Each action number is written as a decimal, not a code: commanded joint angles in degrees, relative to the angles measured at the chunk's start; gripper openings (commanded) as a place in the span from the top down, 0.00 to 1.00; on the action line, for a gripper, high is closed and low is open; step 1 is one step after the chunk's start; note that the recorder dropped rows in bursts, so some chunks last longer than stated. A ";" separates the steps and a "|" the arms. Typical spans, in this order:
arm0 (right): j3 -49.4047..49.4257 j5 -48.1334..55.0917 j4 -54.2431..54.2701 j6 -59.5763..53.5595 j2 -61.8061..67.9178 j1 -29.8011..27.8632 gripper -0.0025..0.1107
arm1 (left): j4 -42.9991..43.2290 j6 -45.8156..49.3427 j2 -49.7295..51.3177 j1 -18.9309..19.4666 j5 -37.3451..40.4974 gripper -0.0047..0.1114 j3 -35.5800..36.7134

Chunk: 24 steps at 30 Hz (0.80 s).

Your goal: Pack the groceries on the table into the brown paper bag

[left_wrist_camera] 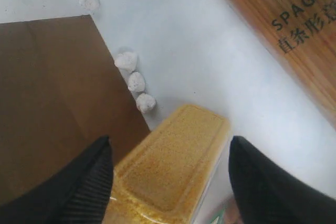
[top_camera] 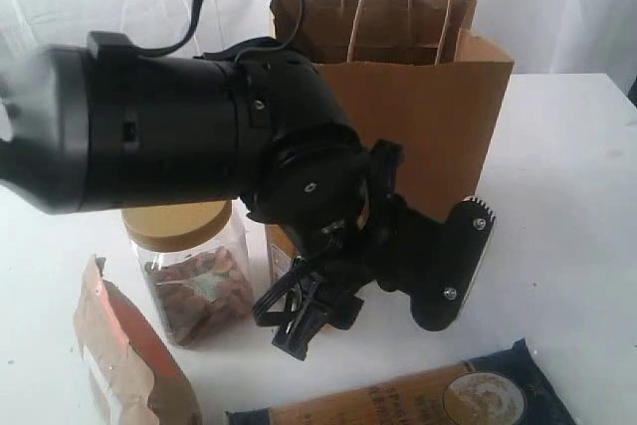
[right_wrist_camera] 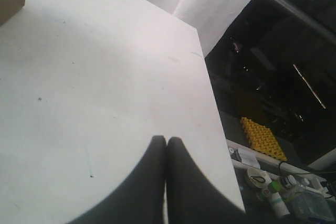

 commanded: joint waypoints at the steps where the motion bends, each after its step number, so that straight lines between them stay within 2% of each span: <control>1: 0.14 -0.44 -0.02 0.22 -0.05 -0.07 0.98 | -0.34 -2.21 -0.32 0.07 -0.02 0.39 0.40; 11: 0.14 -0.44 -0.02 0.22 -0.05 -0.07 0.98 | -0.88 -0.63 -0.32 0.07 -0.64 0.38 0.40; 18: 0.14 -0.44 -0.02 0.22 -0.05 -0.07 0.98 | -0.88 -0.24 -0.32 0.07 -0.33 0.16 0.40; 24: 0.14 -0.44 -0.02 0.22 -0.05 -0.07 0.98 | -3.13 -0.77 -0.32 0.07 -0.58 0.14 0.40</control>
